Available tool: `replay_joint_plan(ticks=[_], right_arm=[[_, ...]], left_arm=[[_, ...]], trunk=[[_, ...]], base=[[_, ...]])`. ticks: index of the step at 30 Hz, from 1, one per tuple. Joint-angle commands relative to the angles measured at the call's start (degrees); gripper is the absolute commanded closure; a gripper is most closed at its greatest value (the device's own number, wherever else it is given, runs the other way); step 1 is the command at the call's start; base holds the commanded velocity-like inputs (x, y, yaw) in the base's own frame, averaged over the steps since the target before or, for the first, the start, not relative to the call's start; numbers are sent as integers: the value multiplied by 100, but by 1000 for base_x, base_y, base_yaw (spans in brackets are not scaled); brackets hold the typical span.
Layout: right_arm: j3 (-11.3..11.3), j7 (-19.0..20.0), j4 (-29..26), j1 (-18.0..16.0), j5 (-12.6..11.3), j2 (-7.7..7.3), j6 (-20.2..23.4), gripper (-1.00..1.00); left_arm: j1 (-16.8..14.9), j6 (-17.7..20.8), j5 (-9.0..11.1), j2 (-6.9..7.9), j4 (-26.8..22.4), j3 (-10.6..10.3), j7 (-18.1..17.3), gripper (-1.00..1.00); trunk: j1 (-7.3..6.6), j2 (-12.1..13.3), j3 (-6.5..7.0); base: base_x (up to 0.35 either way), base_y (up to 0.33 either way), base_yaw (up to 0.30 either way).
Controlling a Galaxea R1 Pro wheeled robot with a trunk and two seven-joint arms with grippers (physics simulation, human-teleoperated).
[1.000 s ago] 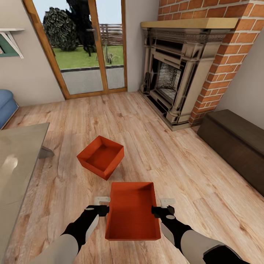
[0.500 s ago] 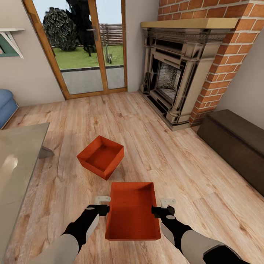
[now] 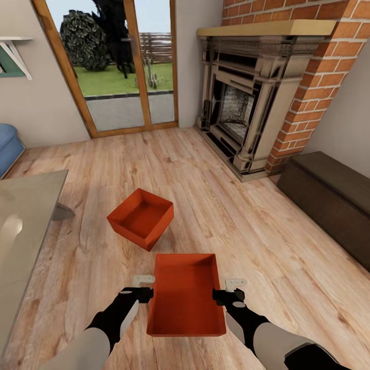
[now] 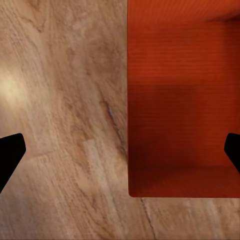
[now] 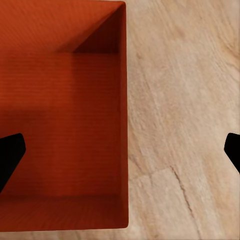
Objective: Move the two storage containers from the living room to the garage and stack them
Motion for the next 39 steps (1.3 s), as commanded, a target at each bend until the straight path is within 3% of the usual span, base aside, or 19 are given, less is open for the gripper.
replay_joint_plan(ticks=[1, 39], right_arm=[[50, -20, 6, -4, -56, 3, -19, -100], [58, 32, 6, -4, -33, 14, 14, -100]], left_arm=[[-1, 35, -1, 1, -2, -17, 25, -100], [-1, 43, 11, 14, 26, 6, 23, -100]], trunk=[[22, -44, -22], [857, -1568, -705]], base=[[0, 0, 0], [0, 0, 0]])
